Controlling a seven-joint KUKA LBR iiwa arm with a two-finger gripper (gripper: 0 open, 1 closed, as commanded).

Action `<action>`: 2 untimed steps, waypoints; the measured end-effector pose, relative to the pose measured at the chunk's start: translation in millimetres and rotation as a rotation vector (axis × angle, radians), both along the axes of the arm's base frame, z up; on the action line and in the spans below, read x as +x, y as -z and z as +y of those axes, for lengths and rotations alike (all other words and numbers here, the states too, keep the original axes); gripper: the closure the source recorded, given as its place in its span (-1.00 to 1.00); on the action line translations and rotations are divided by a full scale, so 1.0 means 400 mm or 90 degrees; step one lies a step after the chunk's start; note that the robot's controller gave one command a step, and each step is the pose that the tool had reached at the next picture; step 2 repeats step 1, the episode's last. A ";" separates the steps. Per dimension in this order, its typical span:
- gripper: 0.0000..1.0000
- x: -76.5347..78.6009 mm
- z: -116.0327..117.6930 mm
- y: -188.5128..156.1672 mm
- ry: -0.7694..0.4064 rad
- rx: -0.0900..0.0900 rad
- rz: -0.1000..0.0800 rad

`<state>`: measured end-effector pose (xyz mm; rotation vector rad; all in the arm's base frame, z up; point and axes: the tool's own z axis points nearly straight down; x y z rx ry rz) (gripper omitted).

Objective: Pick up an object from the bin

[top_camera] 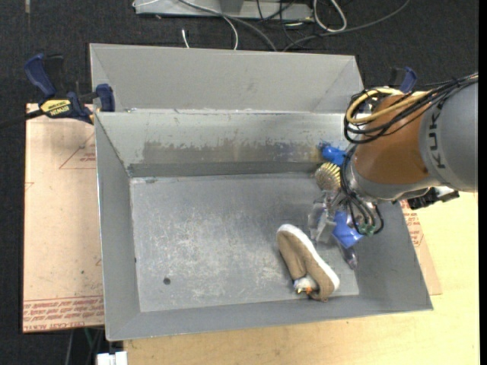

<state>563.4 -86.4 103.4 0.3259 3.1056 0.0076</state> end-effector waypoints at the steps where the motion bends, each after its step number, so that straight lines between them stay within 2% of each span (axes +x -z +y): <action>1: 1.00 0.001 0.000 -0.013 0.000 0.000 -0.001; 2: 1.00 0.001 0.000 -0.013 0.000 0.000 -0.001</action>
Offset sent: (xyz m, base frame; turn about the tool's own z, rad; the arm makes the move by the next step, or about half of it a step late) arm 0.0002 -0.0001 0.0329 -0.0002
